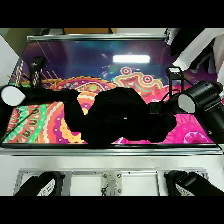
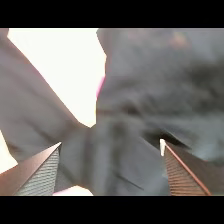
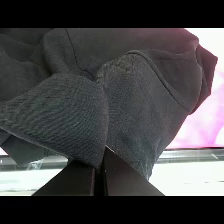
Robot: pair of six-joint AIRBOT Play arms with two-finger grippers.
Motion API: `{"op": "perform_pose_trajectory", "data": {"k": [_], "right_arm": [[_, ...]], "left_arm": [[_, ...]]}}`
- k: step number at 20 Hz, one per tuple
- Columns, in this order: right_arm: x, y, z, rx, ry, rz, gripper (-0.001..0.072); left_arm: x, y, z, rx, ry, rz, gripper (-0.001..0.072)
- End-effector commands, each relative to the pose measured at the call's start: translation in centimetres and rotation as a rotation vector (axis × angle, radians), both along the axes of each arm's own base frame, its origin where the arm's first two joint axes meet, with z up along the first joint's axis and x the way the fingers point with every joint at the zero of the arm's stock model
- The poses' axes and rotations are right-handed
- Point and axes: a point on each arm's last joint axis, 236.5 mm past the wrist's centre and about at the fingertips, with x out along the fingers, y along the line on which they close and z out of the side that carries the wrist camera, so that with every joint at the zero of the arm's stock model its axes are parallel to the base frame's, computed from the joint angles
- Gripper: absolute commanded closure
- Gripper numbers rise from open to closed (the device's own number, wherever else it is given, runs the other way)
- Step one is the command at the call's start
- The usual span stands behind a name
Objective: Fold the clothes and pants, and hang the long-sleeved shirts on hangers.
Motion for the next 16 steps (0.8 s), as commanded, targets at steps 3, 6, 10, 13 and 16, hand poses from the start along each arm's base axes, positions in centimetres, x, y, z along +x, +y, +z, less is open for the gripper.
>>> {"op": "perform_pose_trajectory", "data": {"k": [3, 6, 10, 13, 16], "right_arm": [[0.0, 0.0, 0.0, 0.0, 0.002, 0.0, 0.069], [0.0, 0.0, 0.0, -0.001, 0.002, 0.0, 0.069], [0.0, 0.0, 0.0, -0.001, 0.002, 0.0, 0.069], [0.0, 0.0, 0.0, 0.0, 0.002, 0.0, 0.069], [0.0, 0.0, 0.0, -0.001, 0.002, 0.0, 0.0691]], "left_arm": [[4.6, 13.9, 1.1, 0.282, -0.018, 0.22, 0.0021], [7.5, 18.5, -0.6, 0.454, 0.022, 0.247, 0.0021], [9.9, 21.4, -5.9, 0.576, 0.126, 0.224, 0.0021], [11.1, 23.5, -10.1, 0.61, 0.176, 0.219, 0.0021], [11.8, 25.9, -13.1, 0.605, 0.189, 0.242, 0.0021]]}}
